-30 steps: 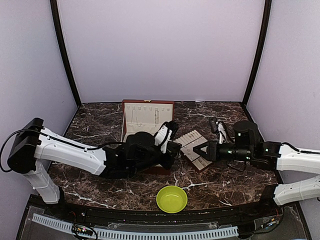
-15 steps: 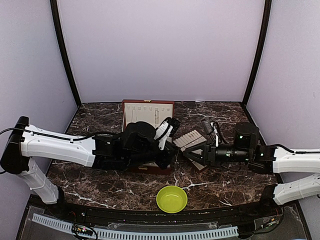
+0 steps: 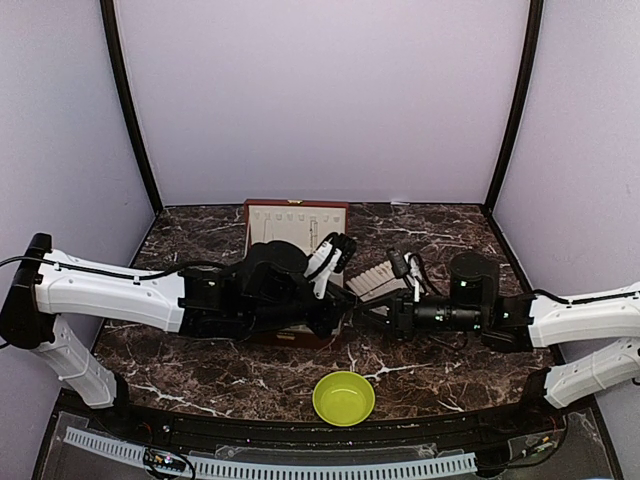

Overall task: Organize the mixed jewelry
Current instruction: Pass from the left arm to the right

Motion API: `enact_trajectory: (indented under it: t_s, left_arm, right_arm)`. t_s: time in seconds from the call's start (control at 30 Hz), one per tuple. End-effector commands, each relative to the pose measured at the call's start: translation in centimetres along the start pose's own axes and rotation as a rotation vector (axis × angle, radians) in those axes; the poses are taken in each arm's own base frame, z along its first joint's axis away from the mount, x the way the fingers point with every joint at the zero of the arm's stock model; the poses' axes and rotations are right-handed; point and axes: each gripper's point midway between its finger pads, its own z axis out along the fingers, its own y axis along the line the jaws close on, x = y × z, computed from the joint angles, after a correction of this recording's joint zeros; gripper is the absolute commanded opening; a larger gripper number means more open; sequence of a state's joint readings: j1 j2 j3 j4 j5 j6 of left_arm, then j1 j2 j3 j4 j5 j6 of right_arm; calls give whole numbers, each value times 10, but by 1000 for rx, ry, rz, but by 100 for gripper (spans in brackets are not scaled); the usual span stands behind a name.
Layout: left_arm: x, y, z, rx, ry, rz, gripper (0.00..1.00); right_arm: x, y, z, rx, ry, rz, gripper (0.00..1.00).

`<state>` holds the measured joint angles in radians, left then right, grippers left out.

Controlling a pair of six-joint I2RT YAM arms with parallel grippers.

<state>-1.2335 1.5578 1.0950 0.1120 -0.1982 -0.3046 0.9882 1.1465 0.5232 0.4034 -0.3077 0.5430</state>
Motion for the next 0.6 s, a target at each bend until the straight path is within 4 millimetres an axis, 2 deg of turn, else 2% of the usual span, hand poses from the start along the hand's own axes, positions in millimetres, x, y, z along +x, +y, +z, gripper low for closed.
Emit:
enact_trajectory:
  t_s: [0.0, 0.27, 0.57]
  left_arm:
    - [-15, -6, -13, 23, -32, -20, 0]
    - [-18, -8, -15, 37, -44, -27, 0]
    - [-24, -13, -16, 64, -63, -44, 0]
  right_arm:
    - [-18, -1, 1, 28, -98, -26, 21]
    - [-18, -6, 7, 60, -111, -37, 23]
    - [-25, -11, 0, 118, -216, -65, 24]
